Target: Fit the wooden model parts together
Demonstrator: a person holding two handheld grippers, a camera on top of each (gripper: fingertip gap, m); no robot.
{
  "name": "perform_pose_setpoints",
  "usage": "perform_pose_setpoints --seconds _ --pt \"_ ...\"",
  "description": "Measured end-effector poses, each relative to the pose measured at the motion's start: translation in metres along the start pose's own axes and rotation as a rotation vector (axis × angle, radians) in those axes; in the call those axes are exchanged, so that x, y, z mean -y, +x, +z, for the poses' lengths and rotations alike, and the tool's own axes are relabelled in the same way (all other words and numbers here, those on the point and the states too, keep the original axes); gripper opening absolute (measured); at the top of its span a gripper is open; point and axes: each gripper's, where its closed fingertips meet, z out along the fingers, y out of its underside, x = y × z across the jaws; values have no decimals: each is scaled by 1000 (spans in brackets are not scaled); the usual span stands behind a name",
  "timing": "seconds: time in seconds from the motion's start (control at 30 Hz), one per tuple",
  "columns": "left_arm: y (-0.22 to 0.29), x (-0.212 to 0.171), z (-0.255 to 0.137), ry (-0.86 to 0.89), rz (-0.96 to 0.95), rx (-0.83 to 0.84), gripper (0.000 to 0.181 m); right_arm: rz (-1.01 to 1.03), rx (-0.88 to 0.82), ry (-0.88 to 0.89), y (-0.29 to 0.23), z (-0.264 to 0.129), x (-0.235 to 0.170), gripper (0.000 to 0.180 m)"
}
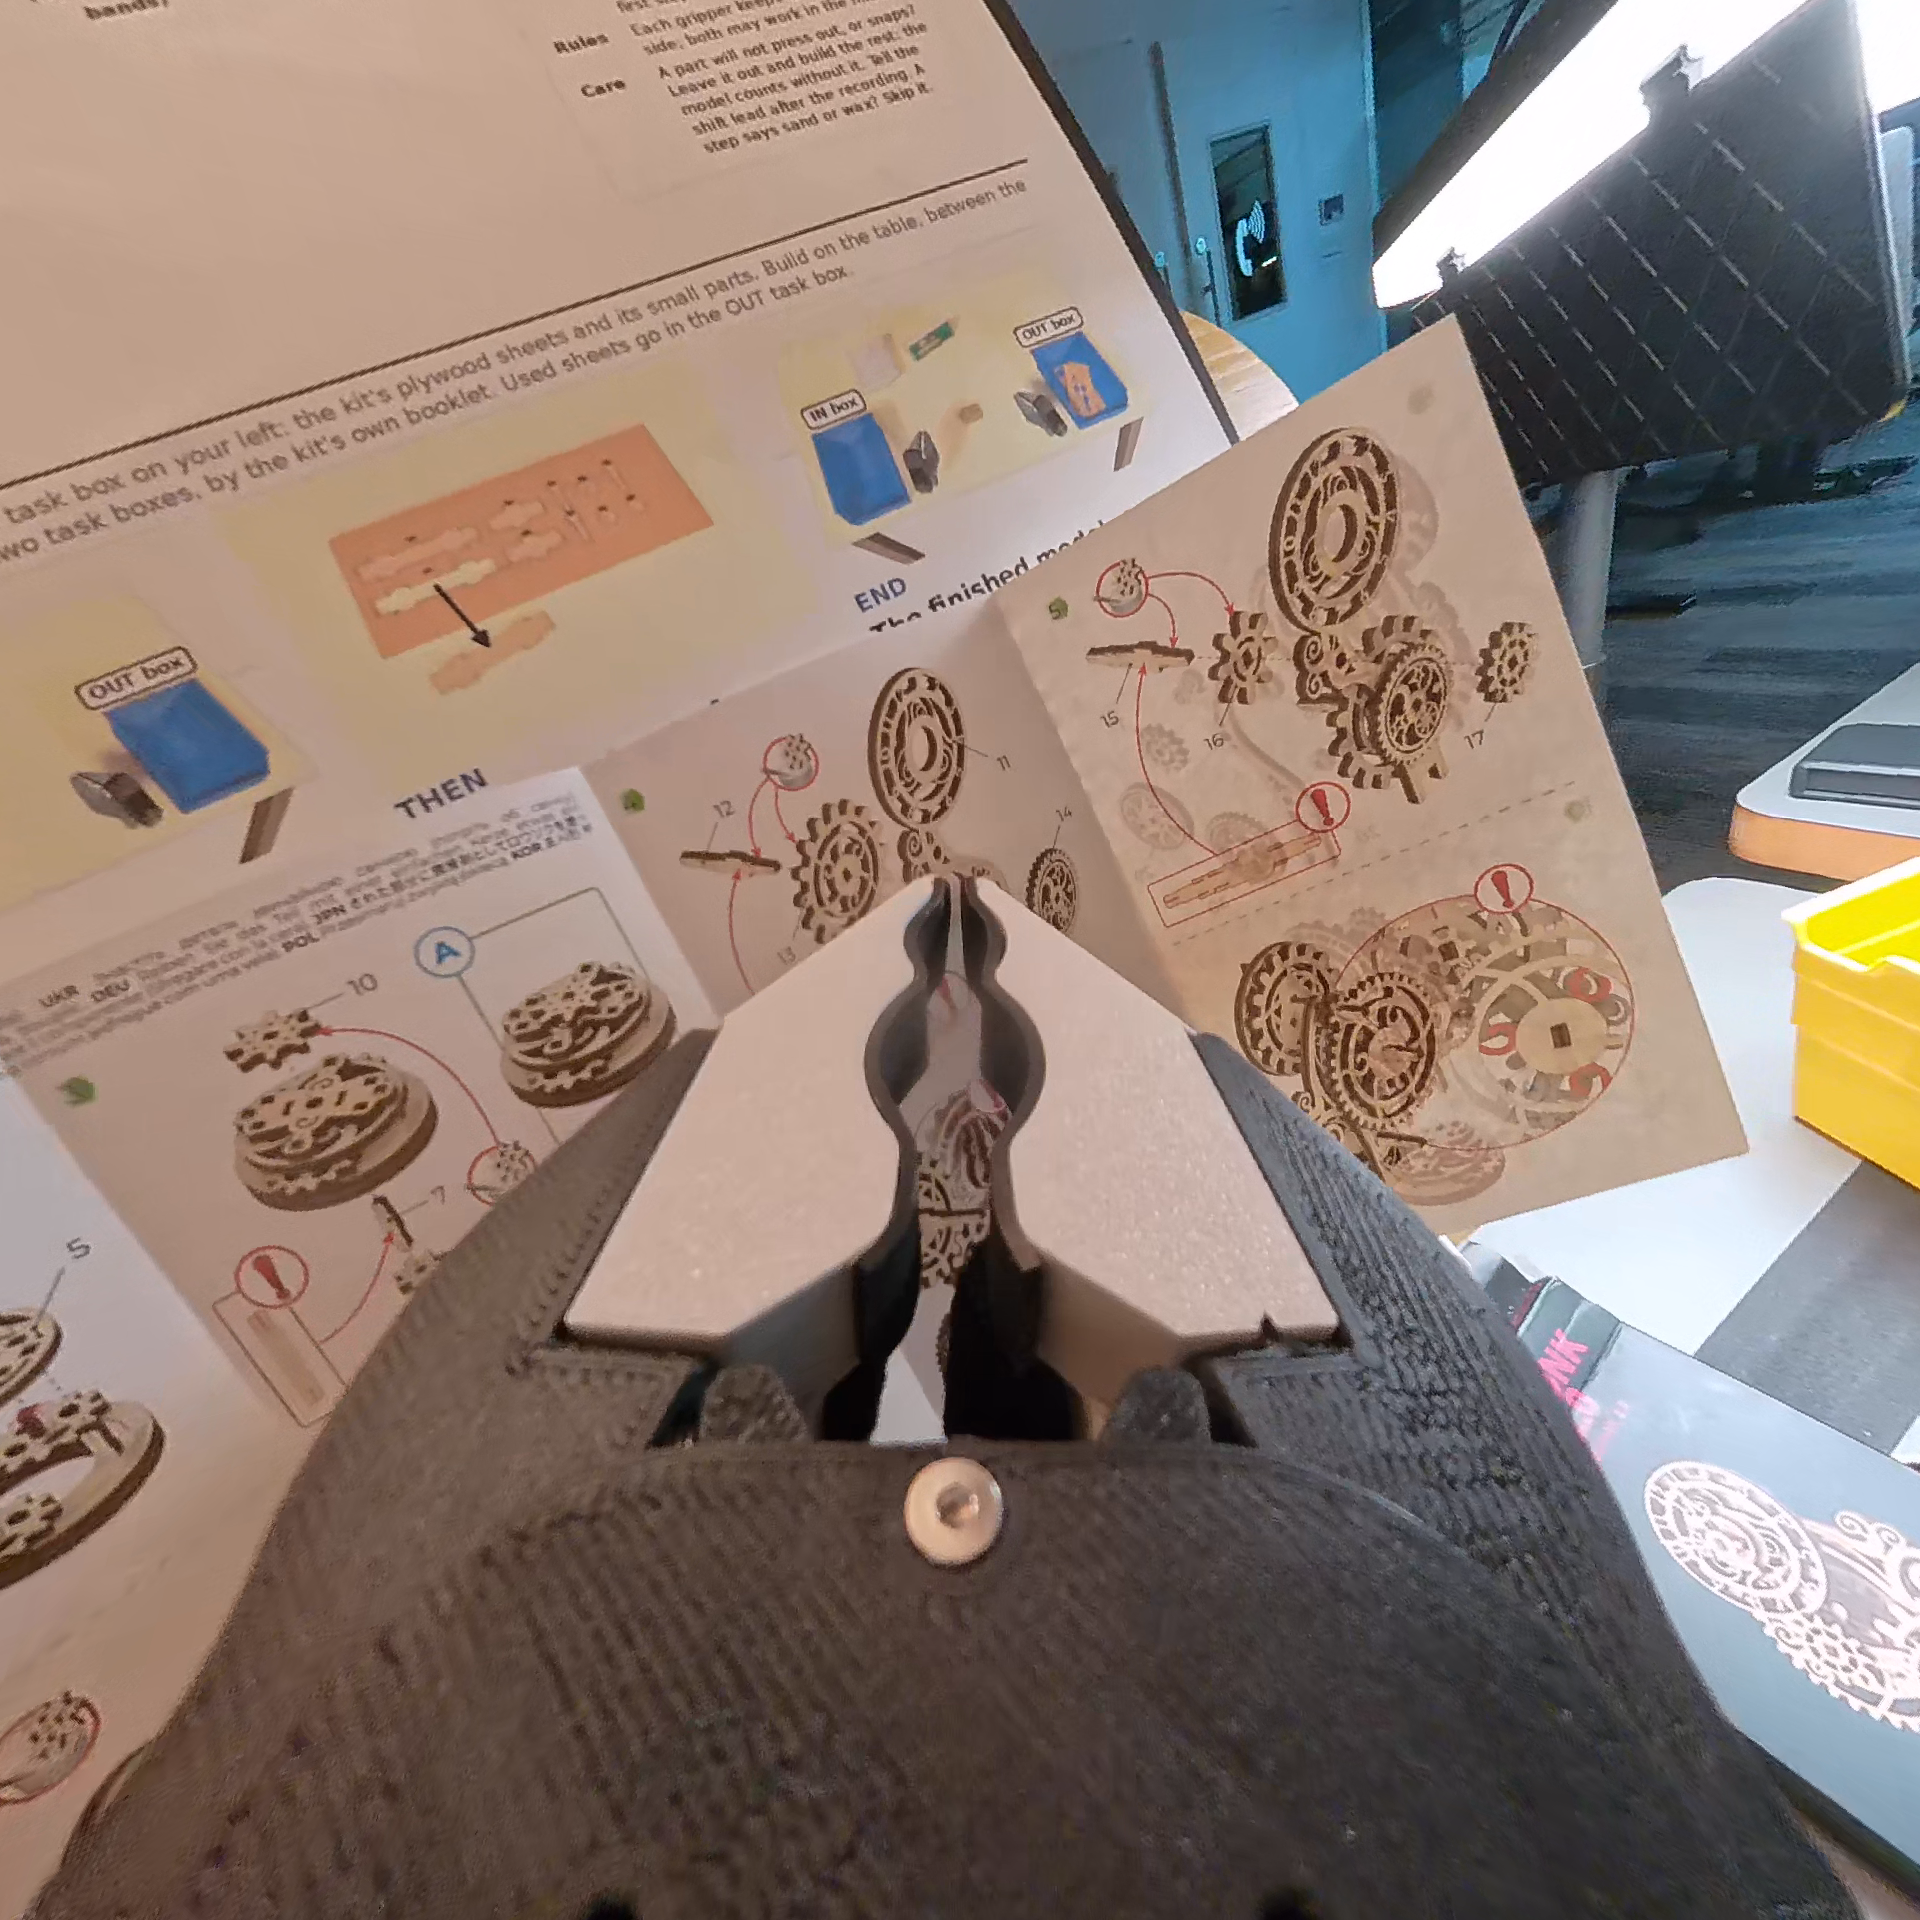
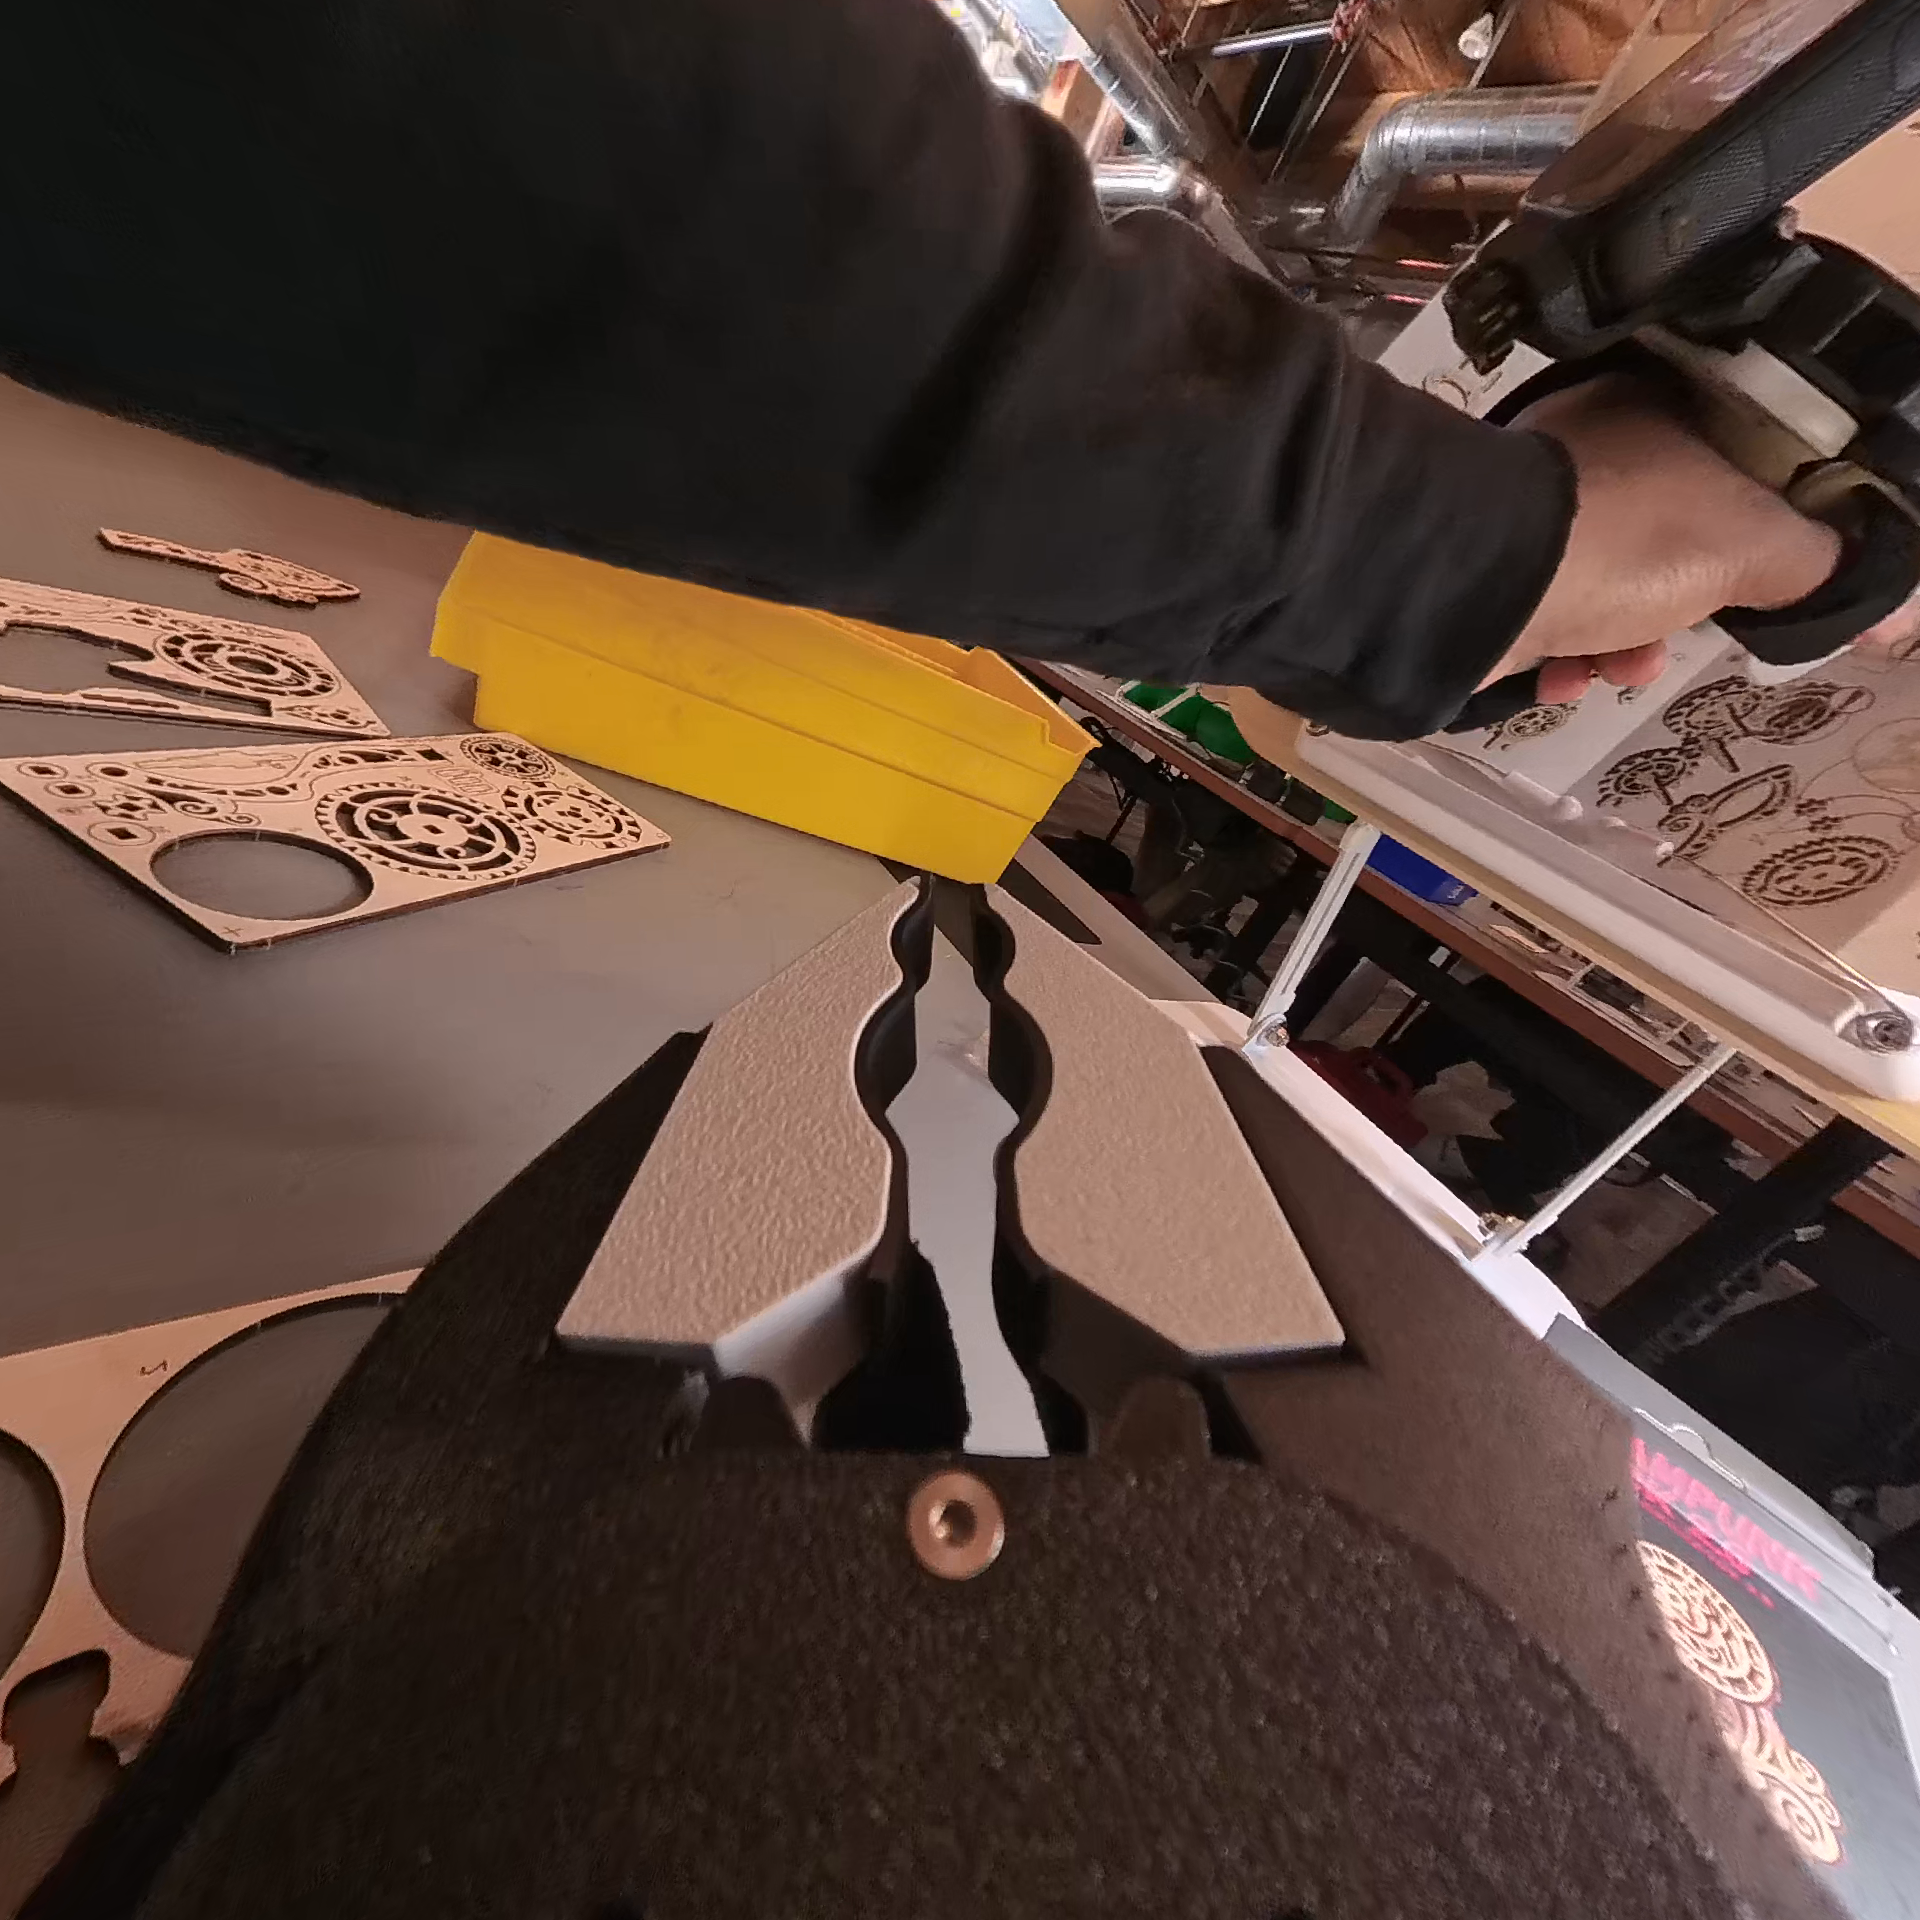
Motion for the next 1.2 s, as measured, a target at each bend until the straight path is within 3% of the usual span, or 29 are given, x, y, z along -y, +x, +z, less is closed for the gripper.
perform_pose_setpoints --seconds 0.03,1.0,1.2 --pt "1 -1 0 -2 -2 -3 0 1 0 0 0 0 0 4" --pt "20 -19 -6 -10 -13 -52 2 -18 5 -3 -1 0 -1 2" --pt "33 -12 -38 7 -14 -150 3 18 -20 5 6 -2 0 3"
